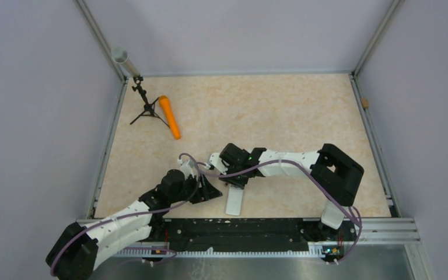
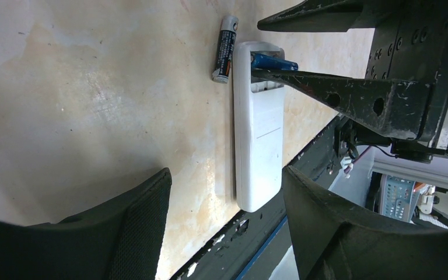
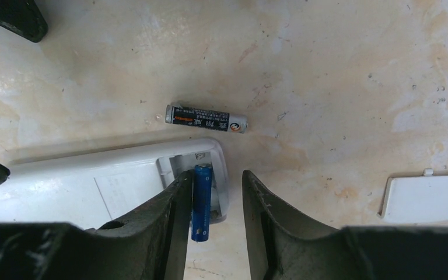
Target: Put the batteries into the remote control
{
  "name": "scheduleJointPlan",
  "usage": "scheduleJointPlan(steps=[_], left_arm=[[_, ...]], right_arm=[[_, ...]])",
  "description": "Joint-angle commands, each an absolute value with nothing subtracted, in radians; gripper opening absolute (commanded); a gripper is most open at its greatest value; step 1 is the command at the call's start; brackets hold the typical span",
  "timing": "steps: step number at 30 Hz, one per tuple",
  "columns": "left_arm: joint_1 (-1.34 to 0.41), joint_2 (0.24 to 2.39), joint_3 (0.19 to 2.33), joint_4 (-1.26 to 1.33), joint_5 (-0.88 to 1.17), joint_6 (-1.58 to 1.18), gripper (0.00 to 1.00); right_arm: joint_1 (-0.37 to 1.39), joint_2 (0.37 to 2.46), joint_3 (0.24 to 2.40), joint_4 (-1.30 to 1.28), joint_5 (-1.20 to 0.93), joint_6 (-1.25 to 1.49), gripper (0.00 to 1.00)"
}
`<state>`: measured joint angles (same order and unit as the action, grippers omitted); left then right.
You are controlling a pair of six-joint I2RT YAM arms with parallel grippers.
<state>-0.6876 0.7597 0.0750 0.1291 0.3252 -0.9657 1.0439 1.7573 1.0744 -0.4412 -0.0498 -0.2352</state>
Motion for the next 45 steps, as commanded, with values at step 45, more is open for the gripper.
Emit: scheduleJointPlan(steps=[45], left_arm=[[-0.684,0.812,0.111,0.186,0.341,-0.952,0.7]], right_arm=[[1.035,1.585,1.108,-0.476,-0.03,-0.186,0.42]])
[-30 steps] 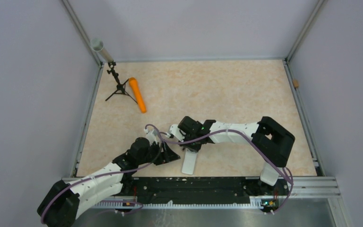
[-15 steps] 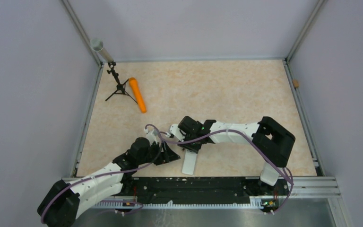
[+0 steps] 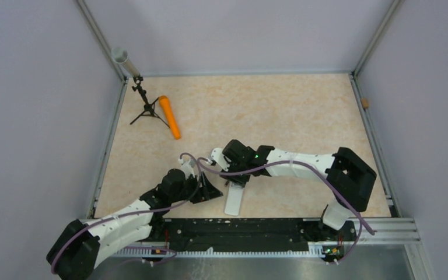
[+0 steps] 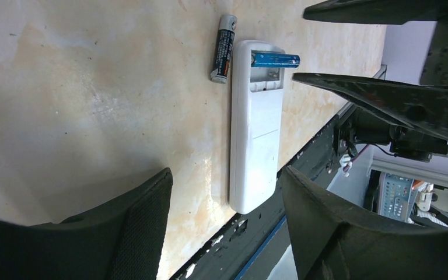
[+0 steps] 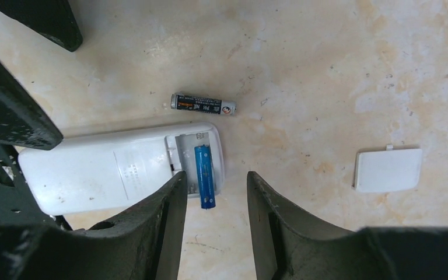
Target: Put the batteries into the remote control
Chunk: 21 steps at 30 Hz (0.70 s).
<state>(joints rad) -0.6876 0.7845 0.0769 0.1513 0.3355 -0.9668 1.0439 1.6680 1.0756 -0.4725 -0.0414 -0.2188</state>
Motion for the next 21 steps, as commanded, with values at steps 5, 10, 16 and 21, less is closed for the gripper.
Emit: scheduleJointPlan(steps=[5,10,16,21], left_arm=[[-0.684,0.916,0.136,0.248,0.377,-0.942,0.66],[-0.686,1.047,0.15,0.368,0.449,-0.961,0.61],[-0.691,1.145,0.151,0.476,0.491,-0.999,0.55],[-0.709,1.199,0.17,0.508,0.511,-1.012,0.49]], right_arm=[[1.035,1.489,1.043,-0.45,-0.035,-0.117,0.42],[1.034,1.395,0.956,-0.407,0.028,-0.034,0.42],[1.034,1.341,0.911,-0.396,0.103,0.059,0.4],[1.035,1.319,0.862,-0.36,0.151,0.121,0.39]])
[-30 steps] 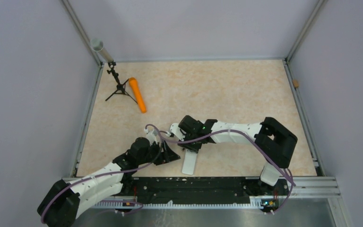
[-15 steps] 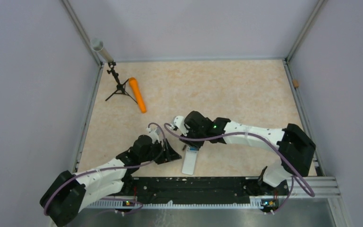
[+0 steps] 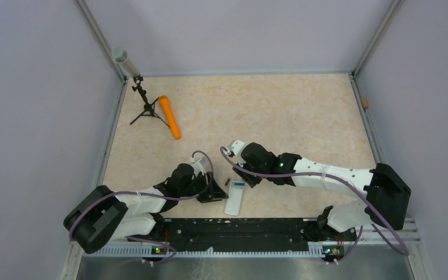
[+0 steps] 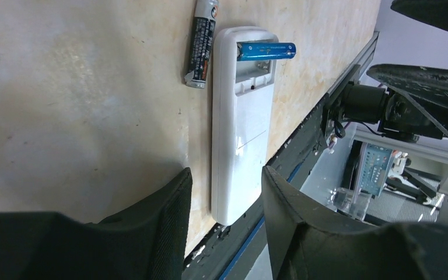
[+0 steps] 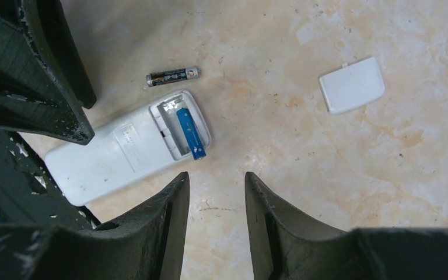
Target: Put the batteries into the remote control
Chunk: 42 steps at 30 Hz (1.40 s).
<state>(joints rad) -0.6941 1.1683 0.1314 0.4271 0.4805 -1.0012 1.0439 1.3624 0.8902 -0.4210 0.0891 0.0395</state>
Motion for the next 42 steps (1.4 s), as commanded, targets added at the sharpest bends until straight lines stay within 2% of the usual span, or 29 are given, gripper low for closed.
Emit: scheduleJointPlan(steps=[1,12,26,37,42], left_arm=[[-0.713,1.208,0.172,0.514,0.512,-1.016,0.48],[-0.758,1.305,0.195,0.582,0.516,-1.052,0.41],[-0.795,1.369,0.24,0.598,0.505,-1.066,0.38],[-0.789,1.172,0.268,0.299,0.318,-0.991,0.45],[-0.736,1.175,0.28,0.28,0.333,-0.961,0.42]], right_arm=[[1.035,1.313,0.854,-0.353,0.153,0.128,0.39],[1.035,1.287,0.809,-0.321,0.168,0.18,0.39],[1.033,1.262,0.772,-0.289,0.198,0.216,0.39],[1.023,1.283,0.799,-0.274,0.177,0.229,0.39],[1.019,1.296,0.807,-0.256,0.164,0.232,0.38]])
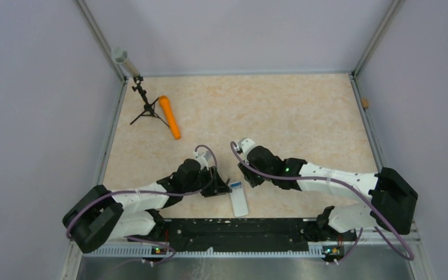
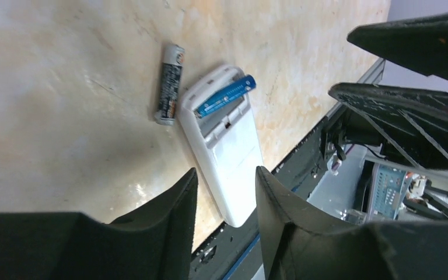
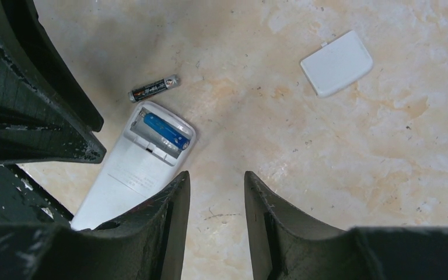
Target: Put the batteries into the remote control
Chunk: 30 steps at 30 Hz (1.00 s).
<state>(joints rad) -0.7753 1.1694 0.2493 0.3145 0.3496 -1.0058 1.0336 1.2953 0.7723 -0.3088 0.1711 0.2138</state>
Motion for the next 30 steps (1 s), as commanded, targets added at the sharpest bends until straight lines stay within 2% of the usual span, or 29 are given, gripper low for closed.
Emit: scheduleJointPlan(steps=[1,12,25,30], left_arm=[[-0.726,1.19,0.281,0.294,0.351,-0.963,0.41],[-0.691,1.329,0.29,0.419,0.446,-0.979,0.35],[-0.671,1.371,0.291,0.448,0.438,-0.988,0.31],[-0.661,1.371,0.29,0.454,0.432,-0.989,0.3]], right_arm=[[1.019,1.296,0.807,-0.253,0.164,0.234,0.38],[1.013,1.307,0.803,-0.244,0.134,0.26,0.38],[1.0,1.391,0.817,-0.224,0.048,0.332,0.28],[0.995,1.425,0.824,-0.217,0.027,0.358,0.27]])
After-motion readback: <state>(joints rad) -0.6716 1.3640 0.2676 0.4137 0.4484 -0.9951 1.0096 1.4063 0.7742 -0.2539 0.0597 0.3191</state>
